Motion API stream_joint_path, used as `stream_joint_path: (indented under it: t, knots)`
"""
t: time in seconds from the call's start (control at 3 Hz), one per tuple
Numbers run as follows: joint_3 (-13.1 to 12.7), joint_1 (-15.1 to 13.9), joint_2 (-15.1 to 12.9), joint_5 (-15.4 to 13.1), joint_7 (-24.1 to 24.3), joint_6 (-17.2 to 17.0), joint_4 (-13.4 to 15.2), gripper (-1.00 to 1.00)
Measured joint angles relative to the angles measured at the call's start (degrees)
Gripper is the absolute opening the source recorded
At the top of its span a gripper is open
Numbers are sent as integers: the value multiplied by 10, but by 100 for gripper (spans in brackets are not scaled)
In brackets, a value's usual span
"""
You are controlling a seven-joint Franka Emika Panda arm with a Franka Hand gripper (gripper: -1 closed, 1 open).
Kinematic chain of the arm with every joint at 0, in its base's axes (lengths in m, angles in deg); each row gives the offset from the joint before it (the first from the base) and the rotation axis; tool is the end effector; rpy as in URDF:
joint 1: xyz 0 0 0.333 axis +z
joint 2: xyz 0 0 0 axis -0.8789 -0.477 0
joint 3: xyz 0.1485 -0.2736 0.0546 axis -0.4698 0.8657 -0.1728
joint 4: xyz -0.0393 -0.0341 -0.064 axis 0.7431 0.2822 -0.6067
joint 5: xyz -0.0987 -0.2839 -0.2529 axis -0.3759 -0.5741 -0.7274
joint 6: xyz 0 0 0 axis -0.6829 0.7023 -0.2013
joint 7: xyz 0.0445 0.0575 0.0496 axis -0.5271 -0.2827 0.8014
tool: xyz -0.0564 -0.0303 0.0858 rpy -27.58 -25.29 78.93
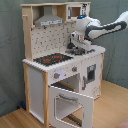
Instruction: Play with the kitchen
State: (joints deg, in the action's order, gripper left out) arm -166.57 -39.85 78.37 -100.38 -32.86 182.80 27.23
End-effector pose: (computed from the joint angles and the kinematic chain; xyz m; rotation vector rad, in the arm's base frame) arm 0.5130 0.2263 0.5296 2.6358 0.9837 0.0970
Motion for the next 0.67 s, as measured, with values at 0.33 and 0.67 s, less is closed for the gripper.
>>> stream_joint_path:
  t: [0.33,0.67]
  knots:
    - [-29,1,-34,-1,19,-37,-3,100]
    - [-53,1,-72,-1,33,-77,-2,100]
